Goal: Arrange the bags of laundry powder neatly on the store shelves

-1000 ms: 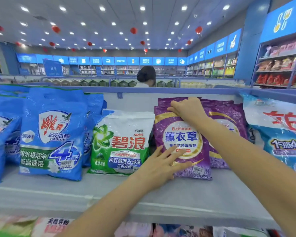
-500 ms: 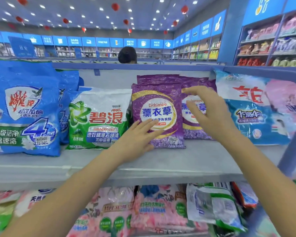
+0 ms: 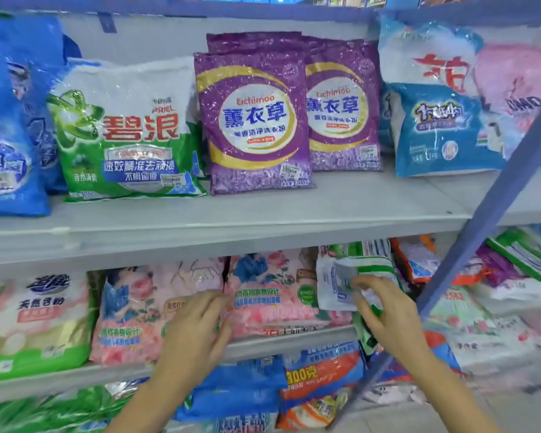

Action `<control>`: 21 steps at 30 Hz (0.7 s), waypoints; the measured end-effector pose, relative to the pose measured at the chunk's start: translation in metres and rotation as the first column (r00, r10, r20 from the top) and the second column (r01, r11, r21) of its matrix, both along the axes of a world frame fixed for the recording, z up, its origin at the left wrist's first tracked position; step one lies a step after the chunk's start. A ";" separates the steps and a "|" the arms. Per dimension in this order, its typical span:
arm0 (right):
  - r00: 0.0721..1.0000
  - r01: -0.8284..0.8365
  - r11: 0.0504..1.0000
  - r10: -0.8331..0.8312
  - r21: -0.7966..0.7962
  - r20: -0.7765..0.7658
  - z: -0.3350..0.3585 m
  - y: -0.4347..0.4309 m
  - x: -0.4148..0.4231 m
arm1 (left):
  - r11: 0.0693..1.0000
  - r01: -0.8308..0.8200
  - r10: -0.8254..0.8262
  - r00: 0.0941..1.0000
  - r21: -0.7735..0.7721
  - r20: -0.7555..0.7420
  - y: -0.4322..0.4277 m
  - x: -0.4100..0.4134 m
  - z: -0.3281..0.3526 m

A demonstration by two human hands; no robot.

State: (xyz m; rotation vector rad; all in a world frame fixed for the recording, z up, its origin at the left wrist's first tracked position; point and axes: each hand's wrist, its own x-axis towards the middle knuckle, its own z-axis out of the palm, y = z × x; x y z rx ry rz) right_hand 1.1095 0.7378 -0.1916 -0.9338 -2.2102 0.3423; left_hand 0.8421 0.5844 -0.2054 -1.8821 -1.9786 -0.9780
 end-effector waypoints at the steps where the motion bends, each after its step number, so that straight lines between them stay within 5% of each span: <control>1: 0.998 0.008 0.999 -0.006 -0.037 0.056 -0.014 0.003 -0.003 | 0.997 -0.019 0.019 1.000 -0.072 -0.001 0.009 0.005 -0.009; 7: 0.946 0.100 0.994 -0.086 -0.031 0.314 -0.058 0.020 -0.026 | 0.912 -0.199 0.152 0.976 -0.360 -0.154 0.062 0.016 -0.033; 11: 0.935 0.182 0.982 -0.155 -0.057 0.318 -0.071 0.023 -0.037 | 0.881 -0.261 0.169 0.953 -0.395 -0.253 0.071 0.008 -0.056; 16: 0.974 0.212 0.971 -0.201 -0.112 0.103 -0.072 0.032 -0.032 | 0.884 -0.260 0.179 0.956 -0.387 -0.233 0.073 0.007 -0.064; 21: 0.932 0.140 0.892 -0.266 -0.431 -0.247 -0.033 0.031 -0.018 | 0.893 -0.249 0.186 0.962 -0.375 -0.198 0.073 0.006 -0.065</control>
